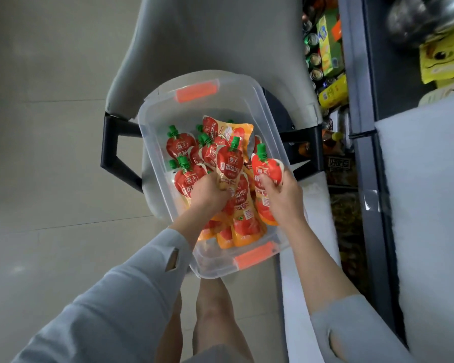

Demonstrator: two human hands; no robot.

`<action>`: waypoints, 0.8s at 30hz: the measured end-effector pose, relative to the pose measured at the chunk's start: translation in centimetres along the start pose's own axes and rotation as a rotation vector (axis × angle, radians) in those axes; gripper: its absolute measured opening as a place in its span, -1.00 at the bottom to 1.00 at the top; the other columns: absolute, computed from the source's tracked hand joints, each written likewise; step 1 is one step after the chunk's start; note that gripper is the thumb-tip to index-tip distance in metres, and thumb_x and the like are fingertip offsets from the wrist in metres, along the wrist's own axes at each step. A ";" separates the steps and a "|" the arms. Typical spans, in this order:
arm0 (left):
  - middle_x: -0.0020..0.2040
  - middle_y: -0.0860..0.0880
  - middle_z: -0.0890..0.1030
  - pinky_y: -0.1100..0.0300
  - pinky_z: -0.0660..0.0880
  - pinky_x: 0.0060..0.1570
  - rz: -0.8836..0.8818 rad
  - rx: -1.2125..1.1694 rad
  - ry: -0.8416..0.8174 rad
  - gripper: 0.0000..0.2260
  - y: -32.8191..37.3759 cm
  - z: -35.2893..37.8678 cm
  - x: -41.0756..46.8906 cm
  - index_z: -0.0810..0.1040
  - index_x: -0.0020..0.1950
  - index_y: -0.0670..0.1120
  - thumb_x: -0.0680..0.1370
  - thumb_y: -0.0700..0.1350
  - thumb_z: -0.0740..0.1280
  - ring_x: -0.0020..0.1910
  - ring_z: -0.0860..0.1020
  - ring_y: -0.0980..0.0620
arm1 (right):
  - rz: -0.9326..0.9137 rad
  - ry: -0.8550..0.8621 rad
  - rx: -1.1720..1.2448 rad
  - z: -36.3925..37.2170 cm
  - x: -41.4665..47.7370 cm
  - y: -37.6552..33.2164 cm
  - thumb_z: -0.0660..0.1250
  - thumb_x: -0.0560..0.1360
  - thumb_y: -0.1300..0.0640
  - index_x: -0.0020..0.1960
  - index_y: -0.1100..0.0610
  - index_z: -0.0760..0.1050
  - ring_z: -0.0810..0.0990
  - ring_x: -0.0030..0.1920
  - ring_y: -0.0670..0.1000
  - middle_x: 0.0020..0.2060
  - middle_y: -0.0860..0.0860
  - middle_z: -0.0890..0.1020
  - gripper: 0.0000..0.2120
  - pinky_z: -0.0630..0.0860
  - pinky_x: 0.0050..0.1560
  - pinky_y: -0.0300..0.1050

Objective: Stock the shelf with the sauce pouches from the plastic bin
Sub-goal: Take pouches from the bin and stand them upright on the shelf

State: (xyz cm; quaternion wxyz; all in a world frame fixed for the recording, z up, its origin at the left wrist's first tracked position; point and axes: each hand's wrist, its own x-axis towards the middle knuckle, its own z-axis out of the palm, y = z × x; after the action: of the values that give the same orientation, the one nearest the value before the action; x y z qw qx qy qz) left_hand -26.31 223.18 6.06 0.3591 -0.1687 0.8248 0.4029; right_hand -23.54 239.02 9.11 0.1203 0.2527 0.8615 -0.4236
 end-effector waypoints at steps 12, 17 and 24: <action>0.11 -0.08 0.64 -0.06 0.59 0.05 0.054 -0.512 -0.350 -0.61 2.2 -7.2 -7.8 0.46 0.28 -0.04 0.48 -0.11 0.45 0.07 0.63 -0.12 | 0.557 -0.087 0.923 -6.9 -8.0 -2.9 0.50 0.45 0.09 0.06 0.15 0.60 0.73 -0.11 0.04 -0.11 0.06 0.74 -0.76 0.60 -0.07 0.00; 0.10 -0.09 0.64 -0.05 0.58 0.05 0.152 -0.492 -0.378 -0.72 5.7 -10.4 -12.9 0.48 0.26 -0.03 0.57 0.00 0.32 0.06 0.63 -0.12 | 0.362 0.097 0.987 -9.9 -14.2 -6.0 0.47 0.47 0.17 0.13 0.20 0.61 0.71 -0.04 0.03 -0.04 0.08 0.73 -0.74 0.61 -0.09 -0.11; 0.06 -0.21 0.66 -0.14 0.59 0.02 0.432 -0.383 -0.551 -0.65 12.2 -11.7 -19.8 0.50 0.23 -0.13 0.51 0.00 0.37 -0.06 0.68 -0.19 | 0.175 0.335 0.917 -16.5 -21.9 -10.0 0.43 0.51 0.20 0.09 0.16 0.61 0.71 -0.10 0.01 -0.09 0.05 0.73 -0.84 0.63 -0.12 -0.16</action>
State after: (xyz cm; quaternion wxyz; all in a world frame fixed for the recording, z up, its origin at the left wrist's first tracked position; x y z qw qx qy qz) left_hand -25.03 221.30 31.99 0.4359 0.0589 0.6242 0.6457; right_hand -10.33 239.66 35.09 -0.1084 0.4157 0.5693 -0.7010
